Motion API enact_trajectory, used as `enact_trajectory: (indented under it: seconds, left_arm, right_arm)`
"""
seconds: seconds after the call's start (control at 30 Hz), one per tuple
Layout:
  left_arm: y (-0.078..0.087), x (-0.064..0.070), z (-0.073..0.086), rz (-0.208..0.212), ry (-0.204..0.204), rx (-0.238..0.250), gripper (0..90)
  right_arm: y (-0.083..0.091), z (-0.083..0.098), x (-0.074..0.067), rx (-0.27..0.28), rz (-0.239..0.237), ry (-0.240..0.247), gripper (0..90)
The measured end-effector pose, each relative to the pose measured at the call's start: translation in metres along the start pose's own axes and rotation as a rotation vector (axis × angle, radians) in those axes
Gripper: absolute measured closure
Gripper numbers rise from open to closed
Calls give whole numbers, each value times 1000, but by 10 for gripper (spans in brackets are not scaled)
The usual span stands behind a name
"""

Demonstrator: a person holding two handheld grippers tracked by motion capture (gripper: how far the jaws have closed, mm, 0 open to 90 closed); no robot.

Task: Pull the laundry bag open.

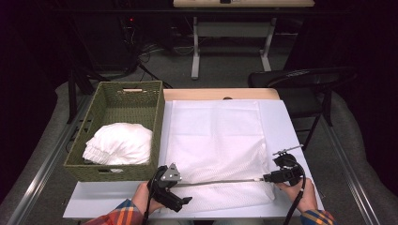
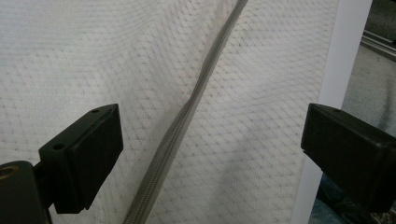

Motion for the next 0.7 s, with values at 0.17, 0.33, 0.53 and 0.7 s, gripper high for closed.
enact_trajectory:
  seconds: [0.17, 0.33, 0.53, 0.7]
  left_arm:
    - [1, 0, 0, 0, 0, 1, 53]
    - [0, 0, -1, 1, 4, 5, 49]
    - [0, 0, -2, -3, 2, 4, 42]
    - [-1, 1, -4, 1, 4, 6, 43]
  right_arm:
    - [-2, -1, -5, -19, 22, 13, 611]
    - [-3, 1, -5, -21, 50, 10, 635]
    - [-4, 1, -7, -28, 91, 28, 681]
    - [-4, 1, -12, -24, 77, 38, 780]
Point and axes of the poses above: each handheld gripper's, and its own axes: y roughly backward along the jaws, z roughly out of its underside, x roughly to its right, the point moved 10 cm from there along -y, roughly forward along the jaws, and after that the axes turned 2 degrees about y, right-handed, at the moved point
